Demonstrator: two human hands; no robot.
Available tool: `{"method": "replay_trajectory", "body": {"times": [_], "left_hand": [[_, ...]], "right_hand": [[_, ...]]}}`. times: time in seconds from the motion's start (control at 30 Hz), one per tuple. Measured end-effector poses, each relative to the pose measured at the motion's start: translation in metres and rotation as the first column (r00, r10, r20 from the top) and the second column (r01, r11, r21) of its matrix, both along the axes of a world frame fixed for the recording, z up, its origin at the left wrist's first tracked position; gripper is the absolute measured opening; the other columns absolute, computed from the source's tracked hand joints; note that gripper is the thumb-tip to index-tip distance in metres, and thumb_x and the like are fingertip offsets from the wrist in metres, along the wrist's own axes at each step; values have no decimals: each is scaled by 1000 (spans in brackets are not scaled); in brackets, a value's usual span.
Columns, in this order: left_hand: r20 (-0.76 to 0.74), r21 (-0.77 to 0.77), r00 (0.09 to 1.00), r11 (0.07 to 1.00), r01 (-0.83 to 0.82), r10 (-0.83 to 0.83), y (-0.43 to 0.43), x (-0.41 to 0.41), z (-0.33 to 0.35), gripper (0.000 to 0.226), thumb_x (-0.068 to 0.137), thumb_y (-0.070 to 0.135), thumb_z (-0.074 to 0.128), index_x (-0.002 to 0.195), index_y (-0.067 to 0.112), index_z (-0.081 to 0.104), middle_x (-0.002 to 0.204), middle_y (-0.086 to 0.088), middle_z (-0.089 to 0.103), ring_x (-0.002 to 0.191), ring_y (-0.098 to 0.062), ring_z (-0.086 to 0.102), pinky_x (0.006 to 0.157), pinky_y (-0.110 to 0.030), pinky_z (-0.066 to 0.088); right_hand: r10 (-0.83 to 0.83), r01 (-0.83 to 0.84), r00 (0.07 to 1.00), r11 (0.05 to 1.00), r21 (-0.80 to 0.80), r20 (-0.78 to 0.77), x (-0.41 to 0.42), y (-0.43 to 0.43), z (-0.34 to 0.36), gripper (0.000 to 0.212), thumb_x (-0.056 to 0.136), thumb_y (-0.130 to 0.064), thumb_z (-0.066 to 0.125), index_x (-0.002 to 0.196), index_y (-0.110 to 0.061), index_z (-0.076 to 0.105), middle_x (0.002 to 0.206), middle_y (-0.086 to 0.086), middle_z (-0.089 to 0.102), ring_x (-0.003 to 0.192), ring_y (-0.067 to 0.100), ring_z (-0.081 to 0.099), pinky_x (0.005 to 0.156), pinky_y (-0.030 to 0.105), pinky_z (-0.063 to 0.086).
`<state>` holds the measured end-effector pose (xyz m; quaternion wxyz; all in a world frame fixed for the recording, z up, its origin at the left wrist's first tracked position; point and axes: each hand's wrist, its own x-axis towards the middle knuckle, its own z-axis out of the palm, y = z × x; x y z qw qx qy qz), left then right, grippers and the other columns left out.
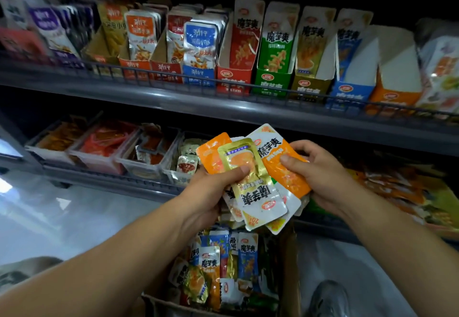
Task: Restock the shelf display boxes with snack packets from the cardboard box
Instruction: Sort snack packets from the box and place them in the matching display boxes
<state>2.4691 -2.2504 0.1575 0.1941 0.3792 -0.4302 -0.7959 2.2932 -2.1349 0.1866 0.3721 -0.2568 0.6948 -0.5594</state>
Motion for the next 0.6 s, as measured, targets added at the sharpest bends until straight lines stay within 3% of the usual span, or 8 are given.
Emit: {"method": "replay_trajectory", "body": {"times": [0.07, 0.23, 0.4, 0.5, 0.6], "left_hand": [[-37, 94, 999, 996, 10, -6, 2, -4, 9, 44, 72, 16, 84, 114, 7, 72, 103, -14, 79, 89, -32, 78, 73, -44, 63], [-105, 176, 994, 983, 44, -26, 5, -8, 28, 38, 82, 11, 77, 119, 5, 71, 109, -17, 77, 99, -34, 76, 87, -47, 60], [-95, 144, 995, 989, 27, -14, 0, -11, 43, 34, 86, 11, 77, 119, 5, 72, 109, -16, 78, 101, -35, 76, 91, -49, 59], [-86, 128, 996, 992, 19, -8, -3, -12, 50, 36, 85, 12, 78, 119, 5, 71, 108, -16, 78, 101, -35, 75, 94, -51, 58], [-77, 124, 997, 992, 27, -18, -5, -13, 56, 36, 84, 12, 78, 118, 4, 71, 107, -17, 78, 100, -36, 76, 93, -50, 58]], "right_hand": [[-68, 68, 998, 997, -25, 5, 6, 0, 3, 14, 94, -21, 68, 106, -17, 61, 92, 10, 75, 67, 25, 72, 48, 35, 54], [-137, 138, 990, 986, -99, 14, 20, -3, 13, 10, 98, -24, 62, 102, -15, 63, 93, 6, 77, 78, 23, 74, 69, 41, 59], [-228, 249, 965, 950, -189, 126, 16, -5, 34, 11, 101, -25, 58, 100, -15, 63, 87, 5, 77, 72, 20, 74, 63, 38, 59], [-257, 308, 935, 929, -203, 243, 5, -6, 45, 10, 100, -25, 58, 100, -17, 65, 91, 6, 78, 77, 21, 75, 71, 41, 58], [-290, 347, 922, 912, -220, 256, -8, -5, 52, 6, 96, -22, 63, 95, -17, 66, 89, 7, 77, 78, 21, 73, 76, 43, 57]]}}
